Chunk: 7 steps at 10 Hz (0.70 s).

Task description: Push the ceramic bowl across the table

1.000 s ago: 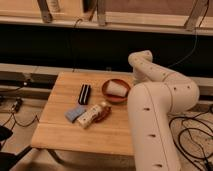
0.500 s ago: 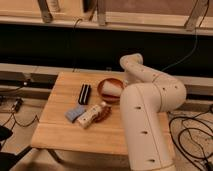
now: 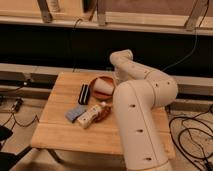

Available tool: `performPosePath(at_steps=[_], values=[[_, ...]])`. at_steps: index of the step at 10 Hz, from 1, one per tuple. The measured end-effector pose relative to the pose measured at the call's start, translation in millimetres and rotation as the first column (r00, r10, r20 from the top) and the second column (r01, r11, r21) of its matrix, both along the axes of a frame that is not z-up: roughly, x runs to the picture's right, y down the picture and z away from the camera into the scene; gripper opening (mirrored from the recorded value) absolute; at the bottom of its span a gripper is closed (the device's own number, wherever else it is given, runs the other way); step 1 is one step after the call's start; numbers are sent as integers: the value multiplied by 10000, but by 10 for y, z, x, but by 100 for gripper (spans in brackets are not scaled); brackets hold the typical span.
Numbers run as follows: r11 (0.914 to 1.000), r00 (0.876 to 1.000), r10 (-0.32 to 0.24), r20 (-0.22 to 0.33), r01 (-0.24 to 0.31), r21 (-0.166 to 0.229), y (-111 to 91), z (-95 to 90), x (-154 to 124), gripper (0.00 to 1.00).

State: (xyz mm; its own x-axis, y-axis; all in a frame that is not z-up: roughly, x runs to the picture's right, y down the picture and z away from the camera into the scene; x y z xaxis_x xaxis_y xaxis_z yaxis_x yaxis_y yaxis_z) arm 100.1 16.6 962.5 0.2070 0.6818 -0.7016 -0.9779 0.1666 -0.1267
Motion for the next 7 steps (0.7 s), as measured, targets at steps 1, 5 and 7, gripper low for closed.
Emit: performPosePath(at_steps=[1, 5, 7], values=[[9999, 9997, -103, 223, 103, 16, -12, -27, -92, 0], [9988, 9970, 62, 767, -100, 482, -174, -95, -267, 0], [9822, 9919, 1271, 3, -1259, 1397, -594, -234, 312, 0]])
